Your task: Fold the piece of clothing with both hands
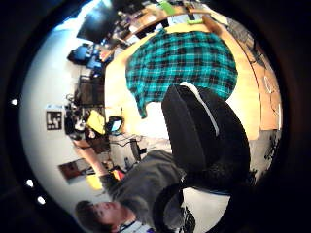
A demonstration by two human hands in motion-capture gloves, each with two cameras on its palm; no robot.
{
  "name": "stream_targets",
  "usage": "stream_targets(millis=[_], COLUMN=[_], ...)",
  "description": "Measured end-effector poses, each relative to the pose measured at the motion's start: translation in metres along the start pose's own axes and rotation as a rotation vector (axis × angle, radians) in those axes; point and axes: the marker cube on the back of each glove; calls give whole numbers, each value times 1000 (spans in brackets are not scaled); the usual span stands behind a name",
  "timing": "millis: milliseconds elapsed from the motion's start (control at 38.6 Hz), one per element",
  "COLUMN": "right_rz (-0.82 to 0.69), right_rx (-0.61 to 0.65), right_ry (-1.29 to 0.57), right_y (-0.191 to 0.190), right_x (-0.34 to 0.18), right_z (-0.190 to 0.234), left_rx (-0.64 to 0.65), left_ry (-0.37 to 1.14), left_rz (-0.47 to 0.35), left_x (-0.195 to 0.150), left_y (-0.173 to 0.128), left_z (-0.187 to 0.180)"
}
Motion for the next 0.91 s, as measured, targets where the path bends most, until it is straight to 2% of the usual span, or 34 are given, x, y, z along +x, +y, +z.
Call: stream_targets(millis=[337, 907], right_rz=[21, 38], right_rx=[-6, -40], right_ry=[26, 75], right_y=[15, 17], right_x=[9, 19], right_z=[-3, -2], left_rx=[-3, -93], left_ry=[-15, 20], left_rz=[-5, 13], left_x=[5, 12], left_y=[6, -11], left_z=[-6, 11])
